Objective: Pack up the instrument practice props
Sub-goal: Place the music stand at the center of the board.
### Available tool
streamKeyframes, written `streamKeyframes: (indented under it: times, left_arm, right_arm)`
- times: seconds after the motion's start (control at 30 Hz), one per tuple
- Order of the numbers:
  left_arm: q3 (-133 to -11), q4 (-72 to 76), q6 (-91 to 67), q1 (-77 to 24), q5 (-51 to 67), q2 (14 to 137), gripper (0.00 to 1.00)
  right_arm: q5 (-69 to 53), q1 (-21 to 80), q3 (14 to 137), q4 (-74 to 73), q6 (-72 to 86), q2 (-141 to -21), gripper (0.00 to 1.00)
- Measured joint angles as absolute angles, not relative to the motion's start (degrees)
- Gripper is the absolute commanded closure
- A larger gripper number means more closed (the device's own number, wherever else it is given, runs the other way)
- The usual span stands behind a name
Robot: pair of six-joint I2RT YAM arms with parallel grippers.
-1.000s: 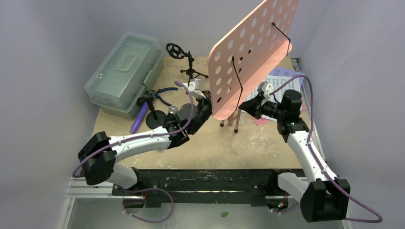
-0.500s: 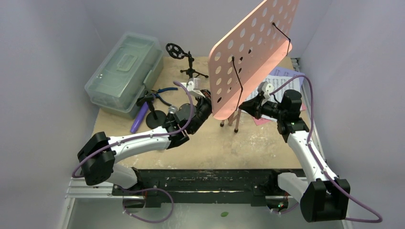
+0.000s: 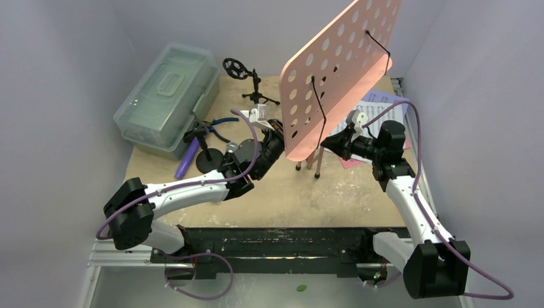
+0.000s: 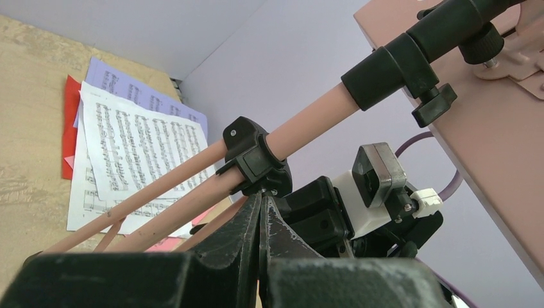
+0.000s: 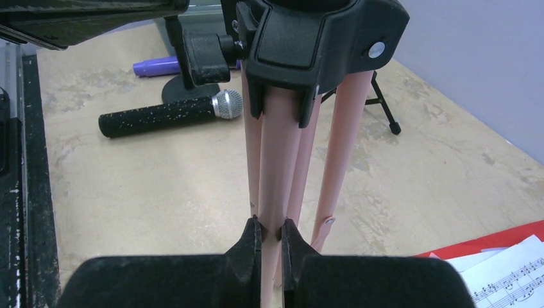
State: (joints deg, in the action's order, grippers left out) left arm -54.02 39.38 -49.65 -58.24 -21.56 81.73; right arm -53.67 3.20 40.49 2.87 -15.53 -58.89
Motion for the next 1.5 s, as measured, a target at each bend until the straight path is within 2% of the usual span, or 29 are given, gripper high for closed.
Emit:
streamKeyframes:
  times: [1.5]
  left_arm:
    - [-55.94, 37.39, -49.47, -57.87, -19.38, 85.12, 1.00]
  right_arm:
    - [-54.19, 2.83, 40.49, 3.16, -15.53, -59.24, 1.00]
